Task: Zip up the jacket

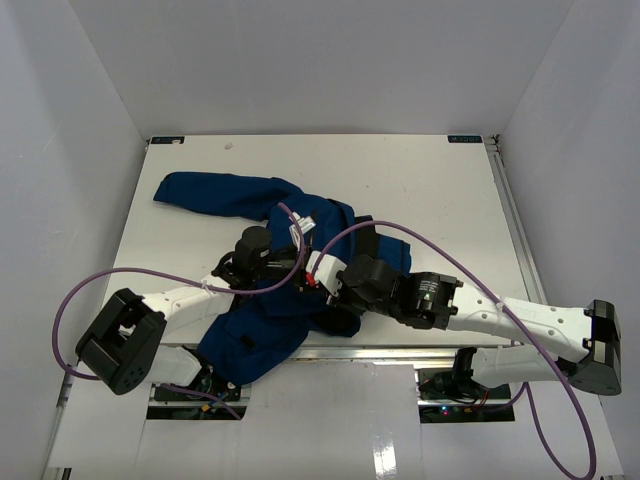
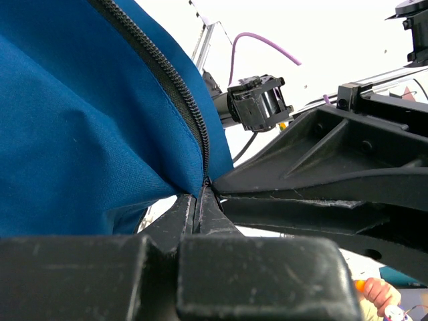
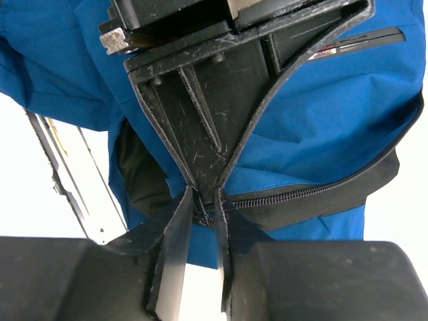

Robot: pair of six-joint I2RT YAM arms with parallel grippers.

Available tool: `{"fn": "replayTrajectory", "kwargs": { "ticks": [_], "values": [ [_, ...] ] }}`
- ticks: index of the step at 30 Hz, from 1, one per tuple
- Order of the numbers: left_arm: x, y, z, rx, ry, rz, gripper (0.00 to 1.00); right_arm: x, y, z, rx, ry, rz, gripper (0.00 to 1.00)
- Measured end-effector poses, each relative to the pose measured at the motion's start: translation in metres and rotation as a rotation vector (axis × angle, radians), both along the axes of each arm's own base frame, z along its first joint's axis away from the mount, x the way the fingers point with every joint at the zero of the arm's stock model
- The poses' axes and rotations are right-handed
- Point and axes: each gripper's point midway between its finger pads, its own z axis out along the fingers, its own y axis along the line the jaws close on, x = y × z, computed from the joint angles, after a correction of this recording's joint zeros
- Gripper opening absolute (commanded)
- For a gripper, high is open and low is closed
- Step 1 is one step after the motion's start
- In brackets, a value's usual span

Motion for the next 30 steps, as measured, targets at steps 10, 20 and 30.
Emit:
{"fn": "replayTrajectory", "kwargs": {
  "ticks": [10,20,30],
  "values": [
    [0.0017,0.0002,0.0005,-0.002,-0.004,0.006,0.00,-0.0009,0.0008,0.0009,0.000,-0.010,0.000,0.08],
    [0.0015,0.0002,0.0006,-0.002,-0.003,0.005,0.00,-0.0018,0.0014,0.0007,0.001,-0.006,0.003,0.19],
    [0.0013,0.0003,0.0006,-0.002,-0.003,0.004,0.00,-0.0035,0.0031,-0.0009,0.001,0.004,0.011,0.26]
  ]
}}
